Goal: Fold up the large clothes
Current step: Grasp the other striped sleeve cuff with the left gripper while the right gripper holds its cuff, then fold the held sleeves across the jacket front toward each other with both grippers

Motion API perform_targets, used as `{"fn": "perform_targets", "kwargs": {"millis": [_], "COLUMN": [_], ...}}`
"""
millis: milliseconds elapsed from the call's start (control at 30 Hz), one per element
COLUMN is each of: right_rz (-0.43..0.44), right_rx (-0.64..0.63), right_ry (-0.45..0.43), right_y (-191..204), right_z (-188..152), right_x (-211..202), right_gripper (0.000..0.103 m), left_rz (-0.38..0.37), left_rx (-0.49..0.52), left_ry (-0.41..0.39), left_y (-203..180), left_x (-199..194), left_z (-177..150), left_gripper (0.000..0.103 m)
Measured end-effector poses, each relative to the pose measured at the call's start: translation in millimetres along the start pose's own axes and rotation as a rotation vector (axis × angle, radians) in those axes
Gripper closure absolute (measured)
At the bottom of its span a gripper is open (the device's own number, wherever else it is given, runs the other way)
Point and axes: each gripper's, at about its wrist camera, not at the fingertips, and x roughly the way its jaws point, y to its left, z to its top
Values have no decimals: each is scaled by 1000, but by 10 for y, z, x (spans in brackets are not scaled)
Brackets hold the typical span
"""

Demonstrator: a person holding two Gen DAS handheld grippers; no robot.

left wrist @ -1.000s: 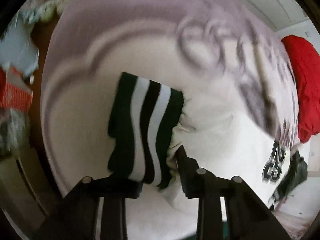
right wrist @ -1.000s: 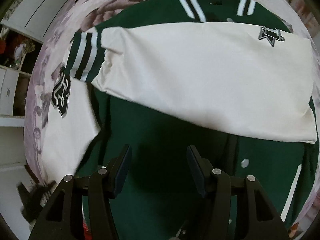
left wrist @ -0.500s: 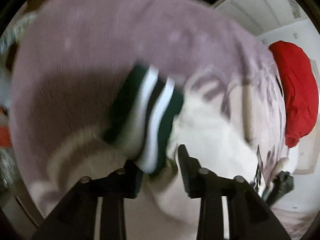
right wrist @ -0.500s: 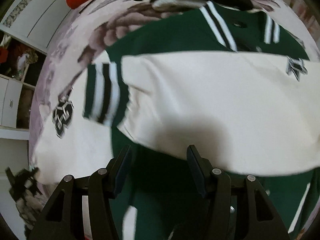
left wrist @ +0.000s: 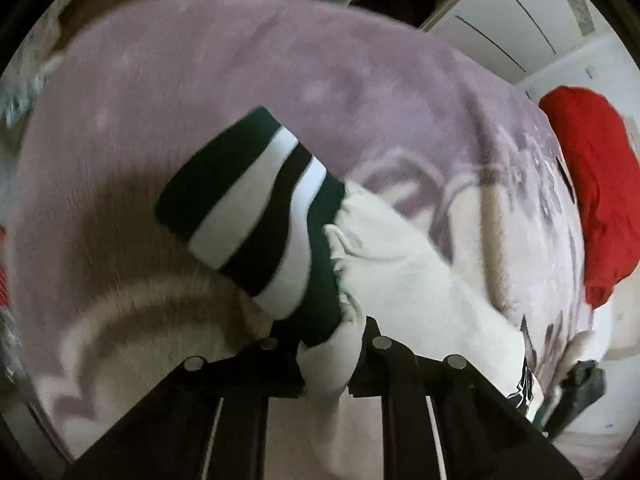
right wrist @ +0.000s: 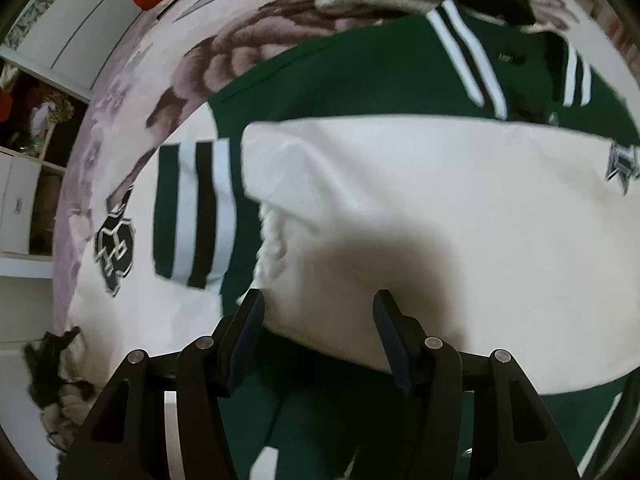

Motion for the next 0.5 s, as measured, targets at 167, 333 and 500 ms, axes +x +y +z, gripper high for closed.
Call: {"fn": "perform_targets", "kwargs": {"millis": [167, 333, 500], "right_rz": [17, 45, 130], "right_rx": [-24, -80, 10], "right_ry": [-23, 67, 39], "right_y": [163, 409, 150], "right_z": [171, 299, 351], "right_x": [52, 556, 233], "right_gripper": [44, 49, 48], "left_rz": [-39, -60, 0], "left_rx": [47, 211, 513], "left_ry": [-89, -160, -274], "left_y": [-373, -811, -1563], "left_x": [-415, -824, -1297], "left_z": [365, 510, 136], "left_gripper": [93, 94, 94]}}
